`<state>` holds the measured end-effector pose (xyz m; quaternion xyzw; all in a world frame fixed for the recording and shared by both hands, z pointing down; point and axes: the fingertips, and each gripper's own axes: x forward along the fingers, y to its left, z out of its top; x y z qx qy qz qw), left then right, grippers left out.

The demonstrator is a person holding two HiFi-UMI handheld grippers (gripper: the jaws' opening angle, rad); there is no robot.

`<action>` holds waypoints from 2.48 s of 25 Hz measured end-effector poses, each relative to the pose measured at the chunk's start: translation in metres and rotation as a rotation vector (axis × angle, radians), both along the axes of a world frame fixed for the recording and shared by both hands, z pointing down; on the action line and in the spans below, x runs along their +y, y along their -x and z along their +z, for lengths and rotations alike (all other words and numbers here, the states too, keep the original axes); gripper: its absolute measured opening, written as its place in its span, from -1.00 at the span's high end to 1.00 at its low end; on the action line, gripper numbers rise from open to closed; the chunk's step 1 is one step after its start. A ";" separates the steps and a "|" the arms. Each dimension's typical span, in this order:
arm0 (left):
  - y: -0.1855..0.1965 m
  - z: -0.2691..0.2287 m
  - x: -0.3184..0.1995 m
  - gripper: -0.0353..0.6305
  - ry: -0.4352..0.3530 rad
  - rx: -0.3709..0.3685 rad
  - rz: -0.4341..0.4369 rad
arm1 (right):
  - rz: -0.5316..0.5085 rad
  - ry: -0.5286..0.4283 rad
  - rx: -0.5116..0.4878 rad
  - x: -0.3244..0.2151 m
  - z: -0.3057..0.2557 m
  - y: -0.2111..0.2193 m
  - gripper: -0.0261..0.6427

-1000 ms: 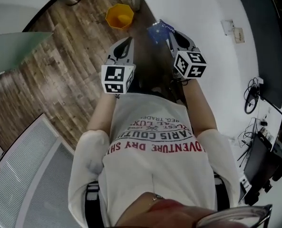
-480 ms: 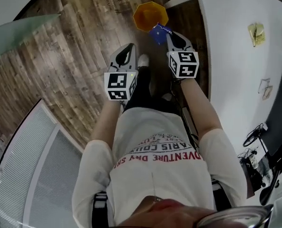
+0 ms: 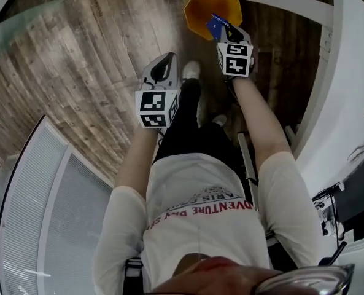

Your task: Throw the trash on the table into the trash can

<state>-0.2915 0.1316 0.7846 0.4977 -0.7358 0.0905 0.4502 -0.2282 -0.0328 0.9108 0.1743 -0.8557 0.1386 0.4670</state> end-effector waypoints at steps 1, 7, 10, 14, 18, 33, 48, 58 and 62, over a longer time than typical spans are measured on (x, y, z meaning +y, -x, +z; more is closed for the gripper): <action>0.000 0.011 0.001 0.82 0.006 0.013 -0.003 | -0.008 0.001 0.015 -0.001 0.014 0.002 0.75; -0.004 0.050 0.015 0.82 0.044 0.067 0.004 | -0.025 0.001 0.063 0.003 0.059 0.005 0.63; 0.001 0.050 0.017 0.82 0.047 0.065 -0.009 | -0.006 0.026 0.051 0.002 0.061 0.007 0.33; 0.002 0.037 0.019 0.82 0.045 0.064 -0.021 | -0.002 0.053 0.025 0.005 0.037 0.009 0.33; 0.002 0.010 0.005 0.82 0.029 0.051 -0.009 | -0.011 0.038 -0.035 0.006 -0.009 0.017 0.35; -0.036 -0.289 -0.114 0.82 -0.311 -0.173 0.248 | 0.202 -0.112 -0.465 -0.034 -0.382 -0.038 0.83; -0.378 -0.482 -0.197 0.82 -0.686 -0.110 0.815 | 0.649 -0.517 -0.529 -0.052 -0.588 -0.419 0.84; -0.575 -0.506 -0.193 0.82 -0.791 -0.063 1.184 | 1.065 -0.678 -0.472 0.004 -0.598 -0.647 0.84; -0.609 -0.510 -0.190 0.82 -0.805 -0.051 1.256 | 1.139 -0.708 -0.447 0.015 -0.597 -0.681 0.84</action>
